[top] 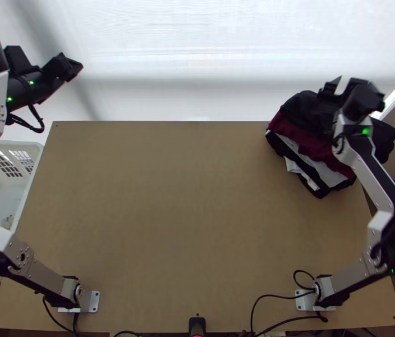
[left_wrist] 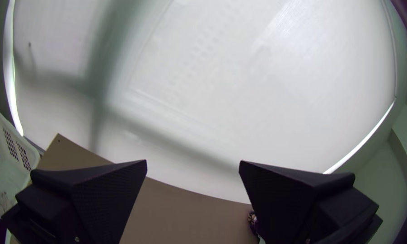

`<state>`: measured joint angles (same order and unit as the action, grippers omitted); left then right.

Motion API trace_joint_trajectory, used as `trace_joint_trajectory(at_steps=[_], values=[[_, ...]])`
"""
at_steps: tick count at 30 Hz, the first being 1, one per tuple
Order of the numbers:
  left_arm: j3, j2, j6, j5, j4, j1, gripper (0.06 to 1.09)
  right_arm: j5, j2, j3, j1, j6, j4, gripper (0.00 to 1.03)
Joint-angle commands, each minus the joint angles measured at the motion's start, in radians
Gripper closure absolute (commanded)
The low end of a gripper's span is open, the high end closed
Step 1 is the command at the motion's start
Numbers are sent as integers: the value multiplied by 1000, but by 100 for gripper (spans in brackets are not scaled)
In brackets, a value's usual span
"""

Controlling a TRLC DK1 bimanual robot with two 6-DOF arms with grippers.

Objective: Fold the t-shirt

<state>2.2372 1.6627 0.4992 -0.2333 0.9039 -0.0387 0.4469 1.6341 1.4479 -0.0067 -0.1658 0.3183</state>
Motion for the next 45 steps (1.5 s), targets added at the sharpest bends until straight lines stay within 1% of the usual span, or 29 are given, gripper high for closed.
trace_joint_trajectory(at_steps=[1, 2, 4, 6, 8, 11, 14, 16, 18, 20, 22, 23, 25, 27, 29, 31, 37, 43, 45], values=[[7, -84, -47, 83, -37, -3, 10, -34, -160, 69, 4, -20, -42, 4], [-2, -100, -59, 123, -45, -4, 10, -39, -192, 94, 4, -23, -70, 4], [-33, -136, -83, 167, -63, -17, 10, -105, -249, 140, 5, -21, -153, 4], [-87, -185, -103, 183, -94, -46, 10, -162, -312, 161, 5, -23, -188, 4], [-174, -250, -142, 203, -157, -69, 10, -203, -373, 149, 5, -37, -188, 4], [-340, -357, -179, 210, -292, -107, 10, -234, -464, 115, 27, -74, -191, 4], [-488, -451, -200, 218, -398, -142, 10, -238, -554, 37, 68, -120, -188, 4], [-573, -503, -208, 218, -435, -164, 10, -238, -612, -30, 100, -136, -183, 4], [-692, -578, -232, 218, -522, -170, 10, -240, -678, -130, 109, -136, -140, 4], [-806, -653, -241, 238, -594, -173, 10, -240, -764, -276, 122, -136, -44, 4], [-880, -707, -252, 262, -614, -173, 10, -260, -852, -425, 143, -155, 61, 4], [-912, -732, -254, 269, -617, -173, 10, -269, -890, -478, 159, -159, 76, 4], [-995, -793, -274, 290, -652, -173, 10, -270, -948, -560, 180, -170, 84, 4], [-1097, -867, -317, 290, -692, -171, 10, -270, -1007, -633, 201, -172, 84, 4], [-1206, -949, -335, 290, -738, -170, 10, -270, -1056, -699, 220, -170, 84, 4], [-1298, -1020, -352, 290, -747, -170, 10, -270, -1100, -771, 238, -175, 84, 4], [-1565, -1212, -396, 290, -780, -170, 10, -270, -1226, -1038, 237, -184, 85, 4], [-1696, -1311, -416, 290, -783, -175, 10, -272, -1318, -1236, 266, -187, 94, 4], [-1751, -1336, -424, 290, -800, -175, 10, -270, -1340, -1298, 278, -199, 117, 4]])
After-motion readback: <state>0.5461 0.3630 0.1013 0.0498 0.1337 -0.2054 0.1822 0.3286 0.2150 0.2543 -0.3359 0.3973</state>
